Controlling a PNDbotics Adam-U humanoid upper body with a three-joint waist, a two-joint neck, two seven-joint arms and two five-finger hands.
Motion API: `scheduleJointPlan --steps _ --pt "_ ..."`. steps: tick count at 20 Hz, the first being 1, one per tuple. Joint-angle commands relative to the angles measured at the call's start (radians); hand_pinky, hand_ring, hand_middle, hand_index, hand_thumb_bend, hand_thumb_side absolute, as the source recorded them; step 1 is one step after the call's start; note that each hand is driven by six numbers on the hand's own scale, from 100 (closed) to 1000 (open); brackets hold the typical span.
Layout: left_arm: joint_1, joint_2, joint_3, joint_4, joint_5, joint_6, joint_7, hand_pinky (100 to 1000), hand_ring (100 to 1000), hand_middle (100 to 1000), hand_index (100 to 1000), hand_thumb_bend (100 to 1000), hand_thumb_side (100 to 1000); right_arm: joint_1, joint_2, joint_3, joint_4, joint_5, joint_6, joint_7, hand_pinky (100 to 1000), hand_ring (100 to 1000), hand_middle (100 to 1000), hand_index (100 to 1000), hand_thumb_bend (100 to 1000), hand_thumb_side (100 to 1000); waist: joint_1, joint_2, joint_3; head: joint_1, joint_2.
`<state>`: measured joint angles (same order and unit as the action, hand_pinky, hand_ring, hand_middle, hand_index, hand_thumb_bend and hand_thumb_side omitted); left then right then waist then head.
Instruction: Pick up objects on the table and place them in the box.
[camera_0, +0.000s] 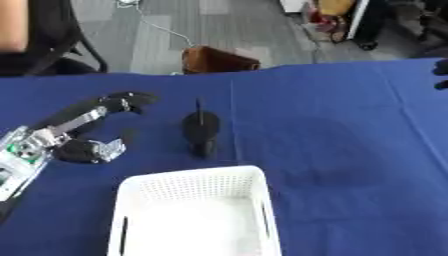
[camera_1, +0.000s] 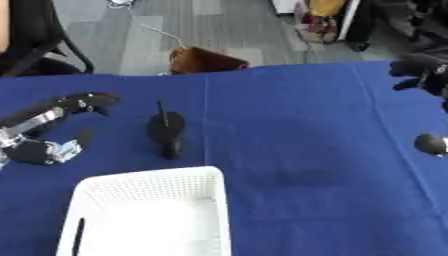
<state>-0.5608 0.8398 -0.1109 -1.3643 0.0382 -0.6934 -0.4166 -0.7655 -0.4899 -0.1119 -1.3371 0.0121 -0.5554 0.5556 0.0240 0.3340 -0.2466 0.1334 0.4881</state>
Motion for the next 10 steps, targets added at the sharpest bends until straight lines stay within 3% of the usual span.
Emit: scheduleJointPlan --steps 1,10 --pt "-0.019 0.025 0.007 -0.009 -0.008 -0.145 -0.135 830 1000 940 985 100 601 -0.008 -0.022 -0.008 -0.022 -0.004 -0.352 0.351 746 839 828 939 850 681 -0.001 -0.015 -0.005 0.003 -0.016" --pt "-0.020 0.032 0.011 -0.011 -0.004 -0.146 -0.136 831 1000 935 982 100 618 -0.005 -0.022 -0.007 -0.024 -0.005 -0.352 0.351 743 836 826 938 851 676 0.004 -0.007 -0.026 0.003 -0.028"
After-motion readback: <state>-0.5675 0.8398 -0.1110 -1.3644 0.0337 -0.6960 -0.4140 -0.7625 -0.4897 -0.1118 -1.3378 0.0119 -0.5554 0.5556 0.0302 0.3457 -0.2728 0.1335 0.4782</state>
